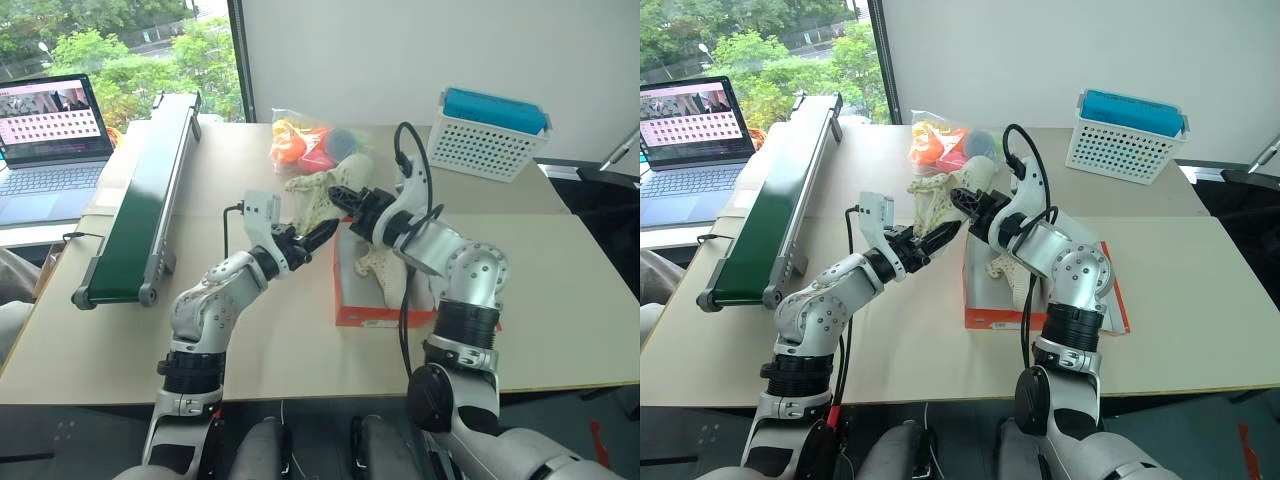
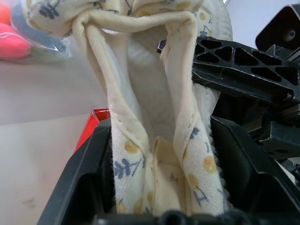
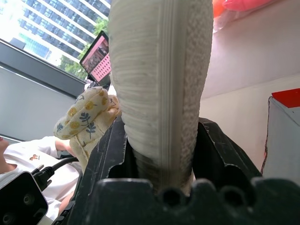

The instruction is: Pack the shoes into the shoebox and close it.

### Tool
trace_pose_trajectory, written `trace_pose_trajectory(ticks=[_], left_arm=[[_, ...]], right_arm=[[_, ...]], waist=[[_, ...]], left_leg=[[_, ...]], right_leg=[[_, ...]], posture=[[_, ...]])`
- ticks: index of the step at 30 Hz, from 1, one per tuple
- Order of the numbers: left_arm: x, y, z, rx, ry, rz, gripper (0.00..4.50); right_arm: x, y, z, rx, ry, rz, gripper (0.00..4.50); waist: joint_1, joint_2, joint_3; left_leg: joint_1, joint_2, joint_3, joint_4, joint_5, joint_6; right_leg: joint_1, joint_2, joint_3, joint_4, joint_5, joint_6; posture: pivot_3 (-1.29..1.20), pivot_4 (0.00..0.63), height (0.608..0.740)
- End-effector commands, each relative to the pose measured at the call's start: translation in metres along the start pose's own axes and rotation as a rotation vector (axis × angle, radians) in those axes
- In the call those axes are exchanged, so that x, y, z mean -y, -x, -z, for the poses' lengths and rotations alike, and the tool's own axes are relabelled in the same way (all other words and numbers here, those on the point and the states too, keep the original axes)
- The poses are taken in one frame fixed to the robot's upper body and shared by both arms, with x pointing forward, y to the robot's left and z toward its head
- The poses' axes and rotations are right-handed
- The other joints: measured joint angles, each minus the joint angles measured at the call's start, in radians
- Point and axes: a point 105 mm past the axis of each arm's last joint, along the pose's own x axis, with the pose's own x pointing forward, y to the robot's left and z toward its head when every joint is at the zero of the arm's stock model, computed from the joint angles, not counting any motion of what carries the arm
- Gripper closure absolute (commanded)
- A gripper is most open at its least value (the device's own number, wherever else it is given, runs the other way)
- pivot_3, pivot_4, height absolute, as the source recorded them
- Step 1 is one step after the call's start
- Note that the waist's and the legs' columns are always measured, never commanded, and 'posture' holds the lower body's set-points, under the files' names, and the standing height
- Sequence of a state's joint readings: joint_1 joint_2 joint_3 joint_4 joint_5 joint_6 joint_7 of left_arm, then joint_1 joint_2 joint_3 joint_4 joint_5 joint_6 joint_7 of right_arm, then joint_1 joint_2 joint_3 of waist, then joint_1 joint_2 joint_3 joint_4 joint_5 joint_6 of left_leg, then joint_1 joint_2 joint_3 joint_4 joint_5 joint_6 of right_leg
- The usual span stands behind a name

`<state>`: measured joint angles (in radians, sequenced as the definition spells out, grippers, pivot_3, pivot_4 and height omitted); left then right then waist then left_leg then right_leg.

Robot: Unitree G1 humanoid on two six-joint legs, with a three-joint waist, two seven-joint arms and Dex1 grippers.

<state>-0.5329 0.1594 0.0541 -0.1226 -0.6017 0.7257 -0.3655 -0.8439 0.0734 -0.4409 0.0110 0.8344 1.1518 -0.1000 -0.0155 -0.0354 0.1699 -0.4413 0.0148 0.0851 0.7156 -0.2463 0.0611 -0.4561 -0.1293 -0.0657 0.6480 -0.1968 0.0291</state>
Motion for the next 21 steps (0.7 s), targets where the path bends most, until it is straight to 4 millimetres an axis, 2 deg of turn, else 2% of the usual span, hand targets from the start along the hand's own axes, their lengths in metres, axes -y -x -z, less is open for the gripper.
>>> trace_pose_trajectory(ticks=[1,2,4,5,7,13,16,21], left_arm=[[0.018,0.001,-0.016,0.081,-0.028,0.086,1.87],[0.019,0.001,-0.018,0.089,-0.028,0.088,1.87],[0.018,0.001,-0.015,0.070,-0.062,0.080,1.06],[0.018,0.001,-0.013,0.053,-0.063,0.082,0.89],[0.017,0.002,-0.010,0.036,-0.050,0.084,0.11],[0.002,0.016,-0.007,0.004,-0.047,0.039,0.11],[-0.008,0.031,-0.001,-0.032,-0.073,0.017,0.11],[-0.012,0.049,0.008,-0.093,-0.108,0.035,0.11]], right_arm=[[-0.015,0.003,-0.013,0.080,0.007,-0.053,2.66],[-0.014,0.004,-0.014,0.086,0.004,-0.051,2.66],[-0.014,0.005,-0.015,0.094,0.002,-0.050,2.76],[-0.013,0.005,-0.017,0.106,-0.004,-0.046,2.76],[-0.011,0.007,-0.020,0.121,-0.013,-0.040,2.76],[0.002,0.013,-0.027,0.160,-0.012,0.006,2.76],[0.009,0.019,-0.035,0.183,-0.014,0.027,2.76],[0.015,0.027,-0.047,0.192,0.010,0.046,2.76]], waist=[[0.000,0.000,0.000],[0.000,0.000,0.000],[0.000,0.000,0.000],[0.000,0.000,0.000],[0.000,0.000,0.000],[0.000,0.000,0.000],[-0.001,0.001,0.000],[-0.001,0.001,0.001]], left_leg=[[0.000,0.000,0.000,0.000,0.000,0.000],[0.000,0.000,0.000,0.000,0.000,0.000],[0.000,0.000,0.000,0.000,0.000,0.000],[0.000,0.000,0.000,0.000,0.000,0.000],[0.000,0.000,0.000,0.000,0.000,0.000],[0.000,0.000,0.000,0.000,0.000,0.000],[0.000,0.000,0.000,0.000,0.000,0.000],[0.000,0.000,0.000,-0.001,0.000,0.000]], right_leg=[[0.000,0.000,0.000,0.000,0.000,0.000],[0.000,0.000,0.000,0.000,0.000,0.000],[0.000,0.000,0.000,0.000,0.000,0.000],[0.000,0.000,0.000,0.000,0.000,0.000],[0.000,0.000,0.000,0.000,0.000,0.000],[0.000,0.000,0.000,0.000,0.000,0.000],[0.000,0.000,0.000,0.000,0.000,0.000],[-0.001,0.000,0.000,-0.001,0.000,0.000]], posture=[[0.00,0.150,0.699],[0.00,0.150,0.699],[0.00,0.150,0.699],[0.00,0.150,0.699],[0.00,0.150,0.699],[0.00,0.150,0.699],[0.00,0.150,0.699],[0.00,0.150,0.699]])
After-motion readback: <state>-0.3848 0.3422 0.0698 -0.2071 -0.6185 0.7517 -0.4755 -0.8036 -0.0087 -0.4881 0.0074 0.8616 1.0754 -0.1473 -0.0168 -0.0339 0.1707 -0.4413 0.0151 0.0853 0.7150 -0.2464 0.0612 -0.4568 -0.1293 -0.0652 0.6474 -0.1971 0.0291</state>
